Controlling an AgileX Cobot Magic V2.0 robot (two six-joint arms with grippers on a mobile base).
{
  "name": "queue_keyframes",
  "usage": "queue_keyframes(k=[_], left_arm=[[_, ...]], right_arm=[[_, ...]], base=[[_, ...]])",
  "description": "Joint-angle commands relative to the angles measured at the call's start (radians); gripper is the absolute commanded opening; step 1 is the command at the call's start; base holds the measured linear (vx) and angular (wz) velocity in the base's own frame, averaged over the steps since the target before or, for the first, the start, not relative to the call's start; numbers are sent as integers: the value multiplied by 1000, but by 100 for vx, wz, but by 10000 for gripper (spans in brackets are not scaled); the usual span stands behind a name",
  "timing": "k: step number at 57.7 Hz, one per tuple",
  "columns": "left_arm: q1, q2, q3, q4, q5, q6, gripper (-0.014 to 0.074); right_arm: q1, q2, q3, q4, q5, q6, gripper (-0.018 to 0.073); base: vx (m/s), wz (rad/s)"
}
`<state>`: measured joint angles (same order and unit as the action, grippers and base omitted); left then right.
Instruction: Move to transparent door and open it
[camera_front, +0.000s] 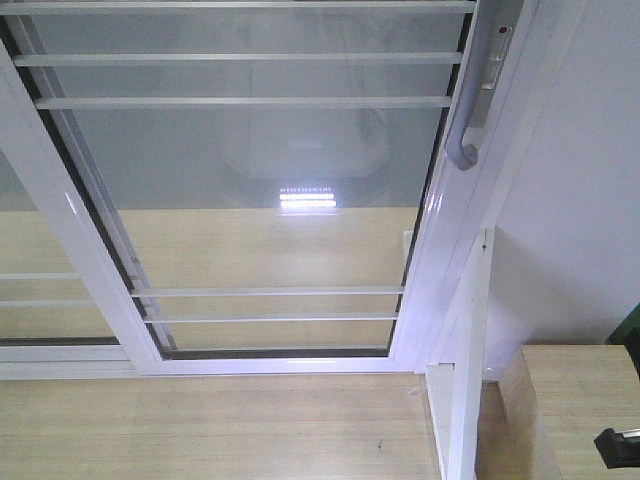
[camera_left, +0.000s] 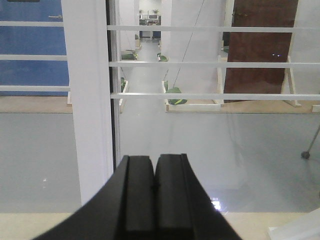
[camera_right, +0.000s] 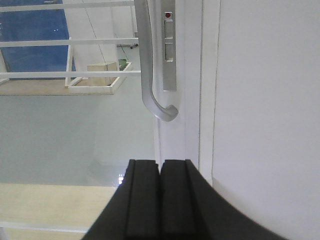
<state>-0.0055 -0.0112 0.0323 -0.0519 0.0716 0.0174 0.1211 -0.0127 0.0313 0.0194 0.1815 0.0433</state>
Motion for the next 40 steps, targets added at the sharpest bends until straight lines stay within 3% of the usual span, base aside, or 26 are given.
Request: queue_keyframes(k=[1,40], left_arm=[[-5,-5,13,-6,-82,1,-6],[-5,-5,13,-6,-82,1,-6]], right_arm=[[-4,18,2,-9,-80,-2,-2],[-4,18,2,-12,-80,-5,-2]], base=[[0,0],[0,0]])
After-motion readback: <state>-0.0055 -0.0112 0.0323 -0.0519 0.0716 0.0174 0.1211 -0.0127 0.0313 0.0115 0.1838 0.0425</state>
